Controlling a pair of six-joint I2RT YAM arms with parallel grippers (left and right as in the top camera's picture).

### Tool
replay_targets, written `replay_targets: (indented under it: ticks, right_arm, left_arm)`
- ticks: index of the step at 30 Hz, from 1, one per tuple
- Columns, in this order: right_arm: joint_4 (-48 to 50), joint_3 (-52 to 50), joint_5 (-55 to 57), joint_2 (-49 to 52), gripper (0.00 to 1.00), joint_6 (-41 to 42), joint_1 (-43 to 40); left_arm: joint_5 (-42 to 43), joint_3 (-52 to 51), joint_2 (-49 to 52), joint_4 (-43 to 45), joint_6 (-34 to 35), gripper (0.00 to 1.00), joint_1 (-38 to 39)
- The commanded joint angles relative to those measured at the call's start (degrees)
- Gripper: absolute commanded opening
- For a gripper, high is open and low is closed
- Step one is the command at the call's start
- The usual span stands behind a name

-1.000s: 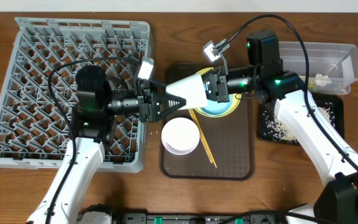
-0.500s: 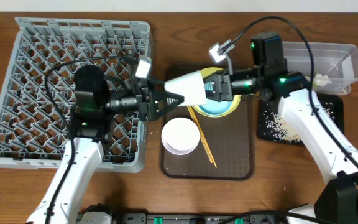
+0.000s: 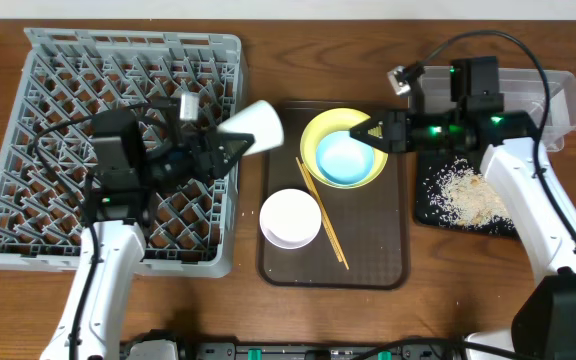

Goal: Sort waste into correct bins and load items into the dishwasher
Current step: 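Lower the pink bowl into the dish rack with the left gripper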

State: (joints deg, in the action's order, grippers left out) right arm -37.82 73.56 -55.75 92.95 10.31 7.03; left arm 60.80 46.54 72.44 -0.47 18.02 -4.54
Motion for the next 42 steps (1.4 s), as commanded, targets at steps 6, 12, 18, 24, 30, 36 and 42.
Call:
replay_targets:
  ticks: [6,12,18,24,30,36,42]
  right_arm:
    - [-15.2,5.7,18.5,0.3,0.37,-9.5,-1.9]
    - [-25.7,13.1,28.2,0.3,0.37,-13.2,-2.3]
    - [-28.4,15.3,30.4,0.3,0.37,-14.3,-2.4]
    - [-28.6,15.3,30.4,0.3,0.38,-14.3,-2.4]
    - [-29.2,15.3,30.4,0.3,0.38,-14.3,-2.4]
    - [-29.3,15.3,30.4,0.3,0.37,-14.2,-2.3]
    - [-29.7,15.3,30.4,0.3,0.38,-14.3,-2.4]
  left_arm:
    - [-14.9,6.4,-3.3,-17.8,-6.8,0.33,-9.2]
    - [-30.0,12.8,-4.7,-36.3,-12.5,0.33,-14.3]
    - [-42.9,15.5,-4.6,-45.0,-12.6,0.33,-16.4]
    - [-44.5,15.5,-1.5,-46.2,-12.6,0.34,-16.4]
    - [-46.9,15.5,3.1,-45.9,-12.6,0.34,-16.4]
    - [-46.9,15.5,7.9,-45.3,-12.6,0.49,-16.4]
    - [-46.9,15.5,10.4,-44.4,-12.6,0.82,-16.4]
